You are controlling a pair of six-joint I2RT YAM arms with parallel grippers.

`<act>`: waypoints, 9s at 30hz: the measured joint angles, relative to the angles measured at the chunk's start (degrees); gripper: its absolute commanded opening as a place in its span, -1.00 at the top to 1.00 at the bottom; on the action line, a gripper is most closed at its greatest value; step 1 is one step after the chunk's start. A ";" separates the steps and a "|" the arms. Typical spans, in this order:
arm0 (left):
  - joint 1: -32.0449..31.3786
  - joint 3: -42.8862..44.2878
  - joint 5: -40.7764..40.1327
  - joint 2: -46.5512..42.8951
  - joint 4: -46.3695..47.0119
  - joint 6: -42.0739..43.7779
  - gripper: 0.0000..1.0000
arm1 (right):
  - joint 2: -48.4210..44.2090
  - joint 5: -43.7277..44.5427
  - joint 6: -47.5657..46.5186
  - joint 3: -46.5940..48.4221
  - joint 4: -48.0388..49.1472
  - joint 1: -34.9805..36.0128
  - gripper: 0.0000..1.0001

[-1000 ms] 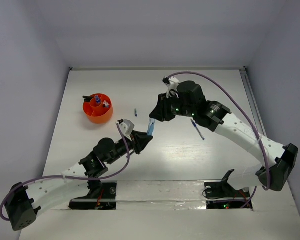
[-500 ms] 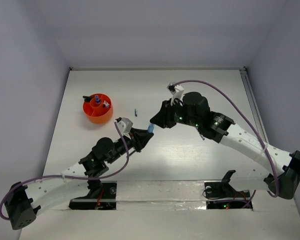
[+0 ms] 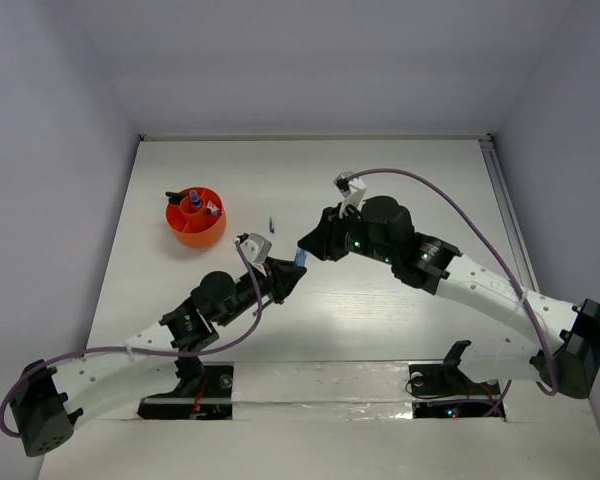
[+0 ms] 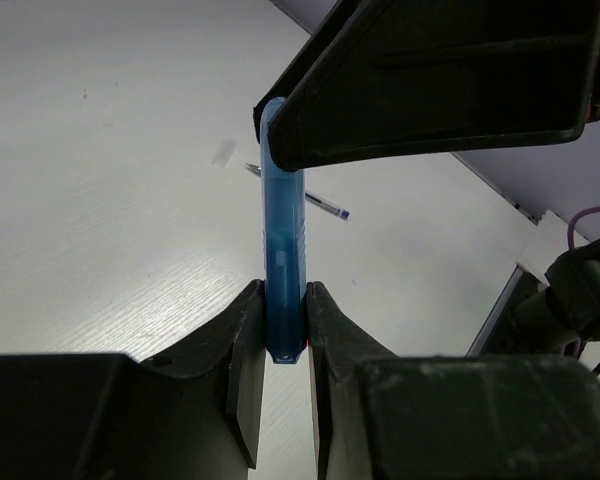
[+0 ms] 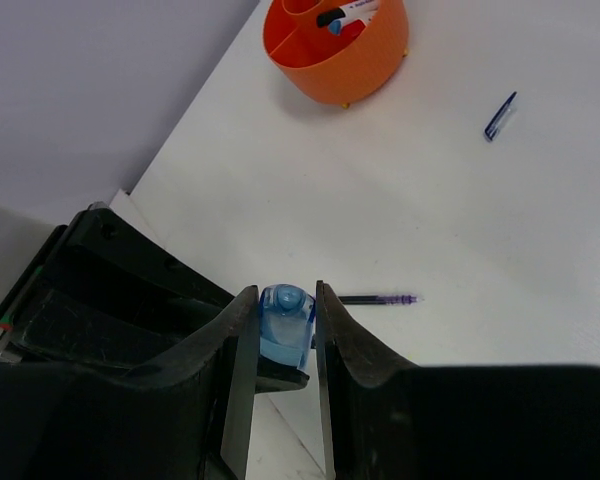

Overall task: Sort the stationery into containers
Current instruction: Close the pen cap on the pen, then place the pen in the storage box, then pick up the pen from the center of the board.

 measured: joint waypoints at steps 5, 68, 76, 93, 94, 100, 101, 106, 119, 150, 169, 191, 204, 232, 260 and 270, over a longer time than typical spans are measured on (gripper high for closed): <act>-0.20 1.95 -1.18 0.04 -5.46 0.11 1.00 | -0.61 2.40 1.55 -3.91 4.68 1.25 1.00; 12.04 9.70 -12.26 8.24 -4.83 -4.76 1.00 | -13.27 18.64 -1.27 -9.22 -7.32 -5.44 -0.34; 22.01 9.79 -16.85 8.00 -8.28 -8.31 1.00 | -15.47 16.24 -3.78 -13.14 -8.22 -6.88 -0.32; 38.95 12.15 -20.46 14.23 -21.18 -13.38 1.00 | -13.97 9.55 -5.31 -18.10 -7.74 -8.70 -0.31; 38.99 12.33 -20.81 14.88 -21.20 -13.42 1.00 | -14.12 9.33 -5.35 -18.36 -7.69 -8.74 -0.31; 39.26 12.92 -24.35 18.56 -20.37 -13.42 1.00 | -14.60 8.02 -5.66 -19.12 -7.17 -8.79 -0.30; 39.30 12.92 -25.05 19.23 -20.02 -13.42 1.00 | -14.64 7.89 -5.66 -19.21 -7.17 -8.79 -0.30; 39.32 12.92 -27.58 22.23 -18.03 -13.42 1.00 | -15.19 6.23 -5.90 -19.30 -6.73 -8.79 -0.30; 39.32 12.92 -30.67 25.22 -12.33 -13.44 1.00 | -15.23 3.30 -6.40 -19.37 -5.49 -8.79 -0.30; 39.32 11.47 -31.95 28.76 -7.43 -14.97 0.28 | -15.23 2.64 -6.75 -19.58 -5.27 -8.79 -0.29; 34.49 10.93 -26.75 12.50 -7.78 -13.81 0.15 | -13.14 0.87 -6.45 -19.58 -4.85 -8.79 0.13; 27.61 11.30 -0.98 -8.92 -18.49 -14.86 -0.29 | 28.74 -0.87 2.54 -7.96 6.88 7.28 -0.51; 27.63 12.37 4.20 -14.88 -23.08 -12.48 -0.35 | 40.30 7.32 4.74 6.58 4.98 9.84 -0.32; 27.63 12.35 -0.07 -21.57 -29.64 -13.44 -0.80 | 48.46 23.98 -0.35 20.41 -7.96 12.66 1.00; 22.69 -3.28 26.29 4.59 1.55 -26.84 -0.45 | 9.99 8.68 0.52 -3.91 14.38 -1.18 1.00; 21.59 -3.15 25.88 12.85 8.98 -27.82 0.09 | 9.97 4.31 3.26 -5.92 19.54 -1.18 1.00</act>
